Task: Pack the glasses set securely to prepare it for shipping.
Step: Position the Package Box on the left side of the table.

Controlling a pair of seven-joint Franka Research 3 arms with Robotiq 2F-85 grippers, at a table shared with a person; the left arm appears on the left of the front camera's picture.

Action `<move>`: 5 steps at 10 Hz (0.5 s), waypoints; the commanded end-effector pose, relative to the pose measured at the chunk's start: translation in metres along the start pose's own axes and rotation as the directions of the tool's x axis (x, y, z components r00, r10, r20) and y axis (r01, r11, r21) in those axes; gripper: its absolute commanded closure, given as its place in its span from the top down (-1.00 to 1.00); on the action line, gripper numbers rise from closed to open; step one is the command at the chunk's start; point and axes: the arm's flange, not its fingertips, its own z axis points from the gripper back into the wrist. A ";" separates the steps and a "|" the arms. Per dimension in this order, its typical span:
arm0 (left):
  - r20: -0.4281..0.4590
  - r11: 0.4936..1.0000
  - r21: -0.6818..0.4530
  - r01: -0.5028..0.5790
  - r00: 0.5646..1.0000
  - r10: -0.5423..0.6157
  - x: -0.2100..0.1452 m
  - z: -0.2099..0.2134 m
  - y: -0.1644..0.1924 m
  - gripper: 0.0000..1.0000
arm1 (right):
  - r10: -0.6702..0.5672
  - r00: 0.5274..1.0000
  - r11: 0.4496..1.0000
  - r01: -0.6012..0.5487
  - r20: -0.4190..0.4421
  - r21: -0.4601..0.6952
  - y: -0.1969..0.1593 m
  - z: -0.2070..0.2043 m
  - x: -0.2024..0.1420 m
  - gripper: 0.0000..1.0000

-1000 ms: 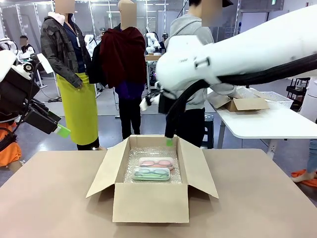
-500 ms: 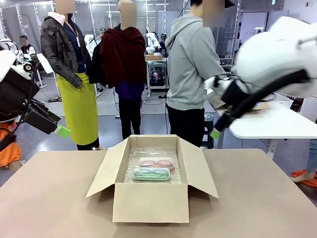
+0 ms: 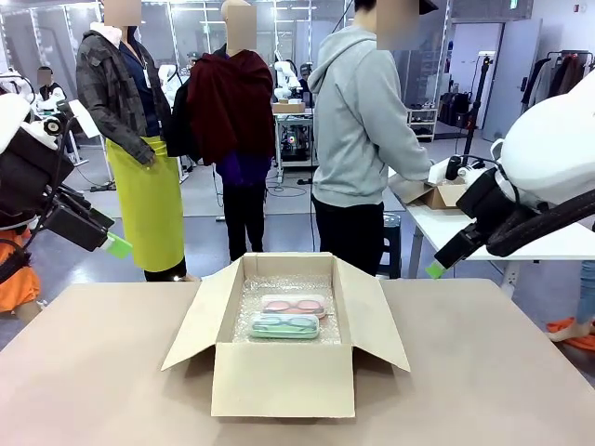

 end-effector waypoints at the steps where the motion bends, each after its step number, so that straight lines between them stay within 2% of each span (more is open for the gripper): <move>1: 0.008 1.000 -0.004 0.003 1.000 -0.003 -0.001 0.001 0.000 1.00 | -0.013 1.000 1.000 0.013 -0.013 0.002 -0.004 0.004 0.001 1.00; 5: 0.008 1.000 -0.004 0.003 1.000 -0.003 -0.001 0.001 0.000 1.00 | -0.013 1.000 1.000 0.013 -0.013 0.002 -0.004 0.004 0.001 1.00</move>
